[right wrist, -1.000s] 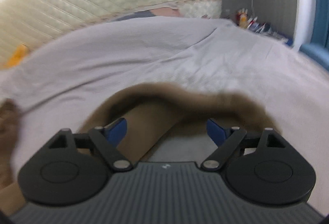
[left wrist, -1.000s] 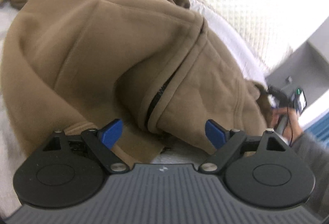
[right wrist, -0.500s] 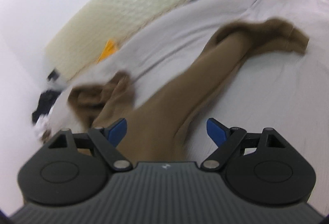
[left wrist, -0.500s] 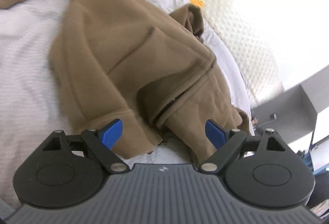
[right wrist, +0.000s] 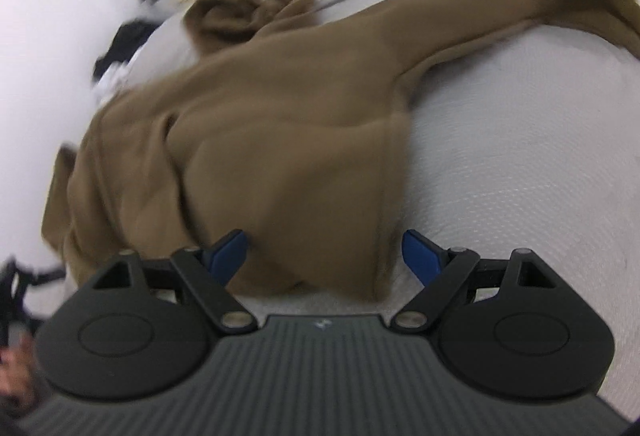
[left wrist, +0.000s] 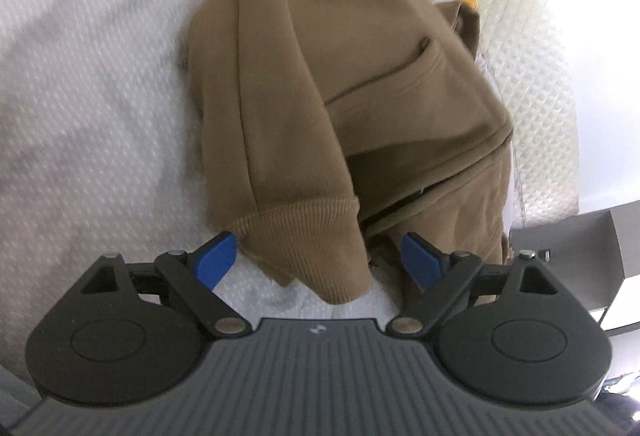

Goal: Fold large clothes

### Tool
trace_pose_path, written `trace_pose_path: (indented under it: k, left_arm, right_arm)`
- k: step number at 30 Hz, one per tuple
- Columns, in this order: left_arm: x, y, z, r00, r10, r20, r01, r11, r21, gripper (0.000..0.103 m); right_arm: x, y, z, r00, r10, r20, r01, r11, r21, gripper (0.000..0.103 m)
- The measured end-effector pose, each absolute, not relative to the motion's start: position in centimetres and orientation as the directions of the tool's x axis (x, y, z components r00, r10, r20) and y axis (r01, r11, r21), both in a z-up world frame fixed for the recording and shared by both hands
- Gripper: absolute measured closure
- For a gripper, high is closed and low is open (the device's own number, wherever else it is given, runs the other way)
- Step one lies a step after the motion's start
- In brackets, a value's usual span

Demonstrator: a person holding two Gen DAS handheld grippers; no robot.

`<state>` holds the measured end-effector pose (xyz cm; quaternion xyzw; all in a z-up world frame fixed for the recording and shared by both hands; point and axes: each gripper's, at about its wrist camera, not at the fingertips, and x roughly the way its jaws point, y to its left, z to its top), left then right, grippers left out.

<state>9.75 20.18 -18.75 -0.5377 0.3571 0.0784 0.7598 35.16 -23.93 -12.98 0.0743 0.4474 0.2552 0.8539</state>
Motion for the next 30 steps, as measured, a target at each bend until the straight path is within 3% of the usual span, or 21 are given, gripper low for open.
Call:
trace_pose_path:
  k: [10,13,15,17,18,20,23,30]
  left_arm:
    - [13.7,18.2,-21.3,0.692,-0.278,-0.666,-0.545,0.403,-0.735,0.010]
    - [14.6,17.4,-21.3,0.699,-0.265,-0.664,-0.544,0.407,-0.734,0.011]
    - [15.0,17.1,-21.4,0.699,-0.247,-0.670,-0.551,0.412,-0.726,0.020]
    - [15.3,16.7,-21.6,0.679,-0.242,-0.693,-0.564,0.432,-0.704,0.041]
    - [15.4,16.4,-21.5,0.666,-0.237,-0.707,-0.570,0.449,-0.688,0.047]
    - [15.6,16.6,-21.6,0.662,-0.232,-0.713,-0.569,0.463,-0.680,0.063]
    - [15.6,16.8,-20.5,0.672,-0.231,-0.703,-0.553,0.475,-0.684,0.080]
    - [13.0,19.3,-14.2,0.731,-0.251,-0.635,-0.460,0.507,-0.730,0.090]
  right_arm:
    - [36.1,-20.7,-17.7,0.389,0.430,-0.815,-0.556,0.815,0.164,0.017]
    - [35.6,-19.3,-18.9,0.437,0.421,-0.795,-0.598,0.796,0.094,0.018]
    - [35.5,-18.7,-18.9,0.473,0.437,-0.765,-0.587,0.804,0.096,0.024]
    - [35.5,-18.2,-18.7,0.485,0.441,-0.755,-0.567,0.816,0.113,0.038]
    - [35.4,-18.0,-18.5,0.485,0.443,-0.754,-0.563,0.818,0.119,0.045]
    - [34.9,-17.7,-17.8,0.469,0.467,-0.749,-0.575,0.806,0.143,0.081]
    - [34.1,-18.1,-16.1,0.459,0.489,-0.741,-0.570,0.803,0.177,0.089]
    - [32.8,-23.4,-8.5,0.478,0.615,-0.627,-0.522,0.773,0.360,0.094]
